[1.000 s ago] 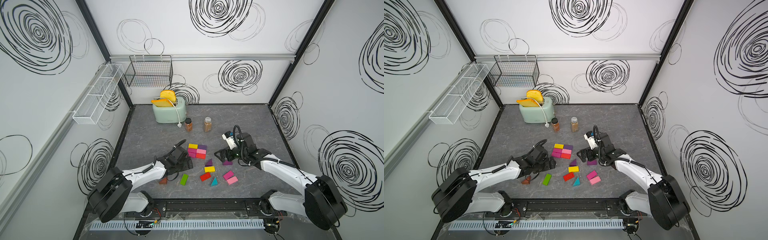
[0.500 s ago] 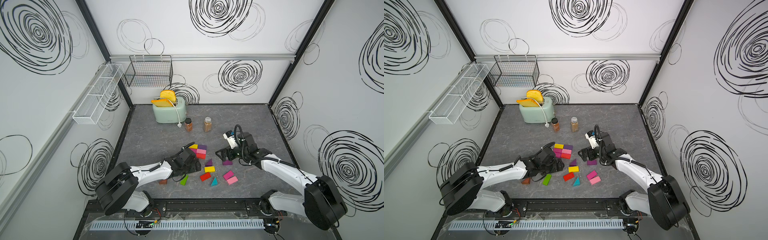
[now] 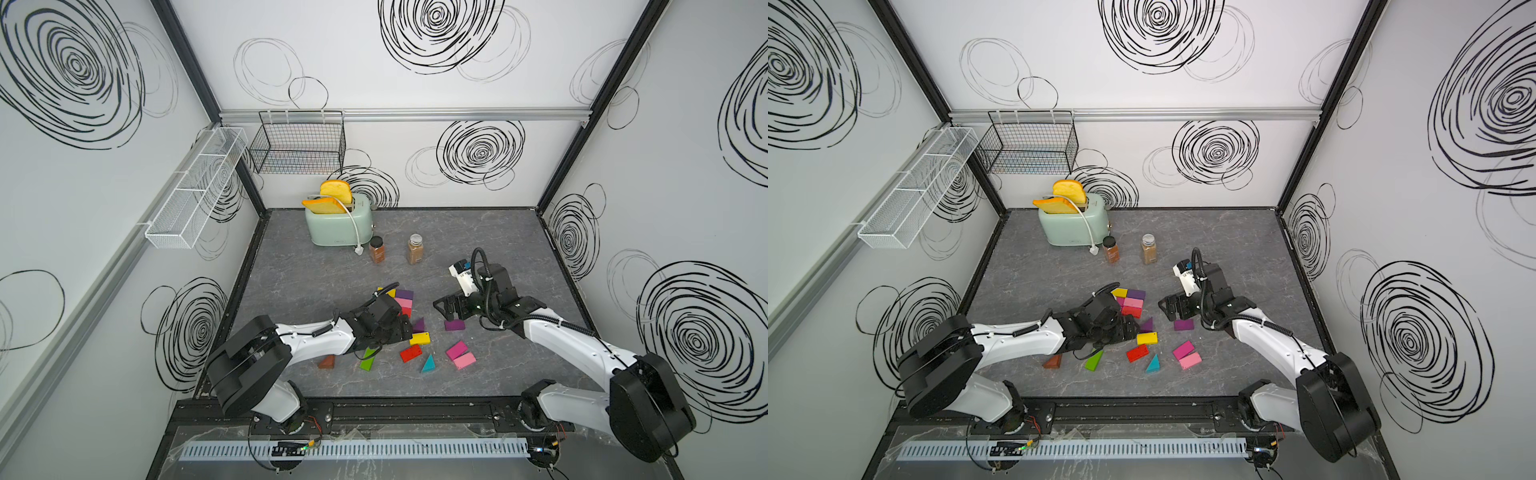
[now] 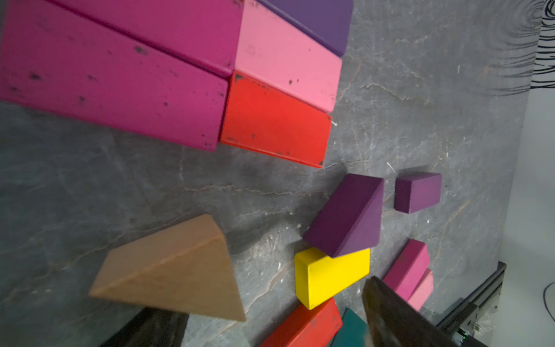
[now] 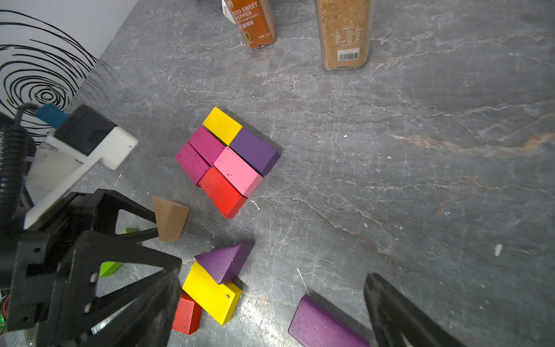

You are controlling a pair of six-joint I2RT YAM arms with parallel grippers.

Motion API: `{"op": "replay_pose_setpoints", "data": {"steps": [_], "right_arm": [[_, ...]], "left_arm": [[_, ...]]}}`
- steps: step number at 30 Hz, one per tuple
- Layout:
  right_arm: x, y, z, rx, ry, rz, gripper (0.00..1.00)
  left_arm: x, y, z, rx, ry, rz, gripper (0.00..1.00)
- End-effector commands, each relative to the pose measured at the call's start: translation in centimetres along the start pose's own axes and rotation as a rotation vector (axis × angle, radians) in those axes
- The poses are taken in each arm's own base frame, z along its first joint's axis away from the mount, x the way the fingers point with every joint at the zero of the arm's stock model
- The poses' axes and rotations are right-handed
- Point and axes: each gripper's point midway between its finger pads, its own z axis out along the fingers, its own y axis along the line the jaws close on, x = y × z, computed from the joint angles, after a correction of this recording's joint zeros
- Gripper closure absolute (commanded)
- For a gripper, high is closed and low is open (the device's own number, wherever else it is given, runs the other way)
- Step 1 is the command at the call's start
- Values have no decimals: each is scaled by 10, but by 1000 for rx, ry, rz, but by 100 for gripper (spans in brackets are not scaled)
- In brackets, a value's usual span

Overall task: Assemble a piece of candy with building blocks
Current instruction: Assemble the building block at the center of the board.

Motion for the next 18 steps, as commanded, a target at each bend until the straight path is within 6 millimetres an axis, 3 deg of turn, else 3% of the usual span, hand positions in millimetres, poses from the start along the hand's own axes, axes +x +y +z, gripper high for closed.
{"op": "replay_pose_setpoints", "data": {"steps": [1, 18], "right_arm": [[0, -2, -3, 10, 2, -22, 1], [-2, -5, -4, 16, -1, -19, 1]], "left_arm": [[-3, -14, 6, 39, -4, -16, 6], [-12, -5, 6, 3, -32, -9, 6]]}}
